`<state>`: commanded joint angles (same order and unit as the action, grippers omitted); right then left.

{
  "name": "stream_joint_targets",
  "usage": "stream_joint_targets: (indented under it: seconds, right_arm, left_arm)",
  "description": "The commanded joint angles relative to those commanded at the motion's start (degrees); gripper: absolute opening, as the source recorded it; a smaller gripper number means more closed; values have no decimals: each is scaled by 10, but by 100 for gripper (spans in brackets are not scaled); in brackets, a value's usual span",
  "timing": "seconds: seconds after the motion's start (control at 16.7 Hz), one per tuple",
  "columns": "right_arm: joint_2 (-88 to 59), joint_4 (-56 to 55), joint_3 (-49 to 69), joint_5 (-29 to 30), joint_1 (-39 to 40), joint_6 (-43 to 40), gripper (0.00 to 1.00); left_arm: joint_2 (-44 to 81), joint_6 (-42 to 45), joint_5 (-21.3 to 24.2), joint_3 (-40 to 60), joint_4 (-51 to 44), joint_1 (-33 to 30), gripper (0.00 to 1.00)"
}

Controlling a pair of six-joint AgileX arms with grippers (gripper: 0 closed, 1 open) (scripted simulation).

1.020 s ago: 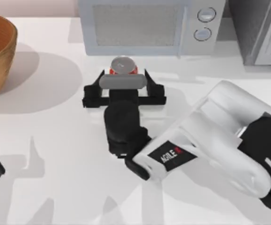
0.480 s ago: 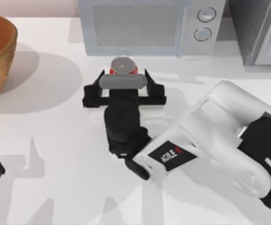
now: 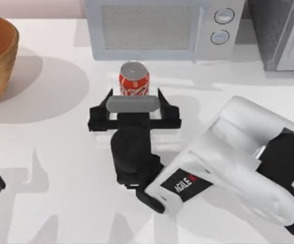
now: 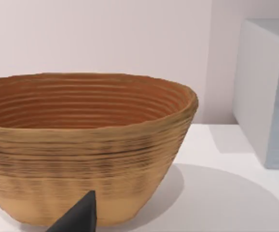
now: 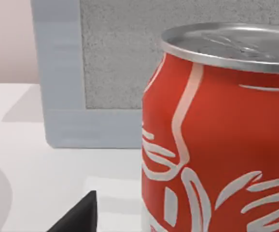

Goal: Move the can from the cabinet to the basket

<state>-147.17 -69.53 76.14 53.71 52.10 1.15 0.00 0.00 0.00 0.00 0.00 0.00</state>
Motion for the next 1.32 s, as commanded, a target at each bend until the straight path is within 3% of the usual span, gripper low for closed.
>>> stream_joint_targets:
  seconds: [0.36,1.32]
  right_arm:
    - [37,-58,-96,57,59,5,100]
    - [67,-134,-206,17,20,3,100]
  left_arm:
    - [0,0,0,0,0,0,100]
    - [0,0,0,0,0,0,100]
